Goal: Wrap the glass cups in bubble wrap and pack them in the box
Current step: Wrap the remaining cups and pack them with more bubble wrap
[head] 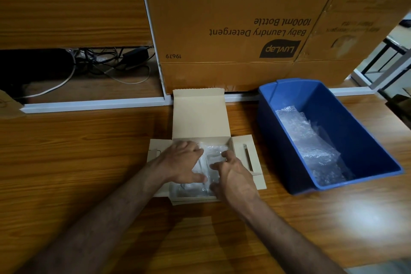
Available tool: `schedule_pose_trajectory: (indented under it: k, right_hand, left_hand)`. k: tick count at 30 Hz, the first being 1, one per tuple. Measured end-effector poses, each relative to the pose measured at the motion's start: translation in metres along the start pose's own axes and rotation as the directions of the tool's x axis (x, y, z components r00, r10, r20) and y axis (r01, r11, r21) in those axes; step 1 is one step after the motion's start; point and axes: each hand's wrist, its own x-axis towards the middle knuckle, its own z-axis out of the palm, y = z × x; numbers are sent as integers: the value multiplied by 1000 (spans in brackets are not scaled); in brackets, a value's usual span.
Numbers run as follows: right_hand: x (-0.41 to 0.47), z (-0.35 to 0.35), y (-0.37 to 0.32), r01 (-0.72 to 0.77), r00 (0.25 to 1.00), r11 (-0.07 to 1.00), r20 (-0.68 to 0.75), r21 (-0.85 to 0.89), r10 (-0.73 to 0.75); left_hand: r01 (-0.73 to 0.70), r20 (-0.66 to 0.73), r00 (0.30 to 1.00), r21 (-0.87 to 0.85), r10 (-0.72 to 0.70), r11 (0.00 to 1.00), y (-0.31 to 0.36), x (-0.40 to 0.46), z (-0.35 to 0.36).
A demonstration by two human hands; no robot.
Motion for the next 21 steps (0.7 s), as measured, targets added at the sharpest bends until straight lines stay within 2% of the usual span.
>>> schedule_pose_trajectory:
  k: [7, 11, 14, 18, 21]
  right_hand:
    - [2, -3, 3, 63, 998, 997, -1, -43, -63]
    - [-5, -13, 6, 144, 989, 977, 46, -160, -138]
    - [-14, -21, 15, 189, 973, 976, -116, -111, -201]
    - [-22, -28, 34, 242, 896, 960, -346, -141, -277]
    - [-24, -39, 56, 233, 825, 965, -501, -121, -262]
  left_hand:
    - [76, -126, 990, 77, -66, 994, 16, 2, 18]
    - [102, -87, 992, 60, -97, 993, 17, -4, 13]
    - [101, -136, 986, -4, -100, 995, 19, -16, -2]
    - [55, -371, 926, -68, -77, 996, 38, -25, -23]
    - [-1, -498, 867, -76, -37, 997, 56, -19, -37]
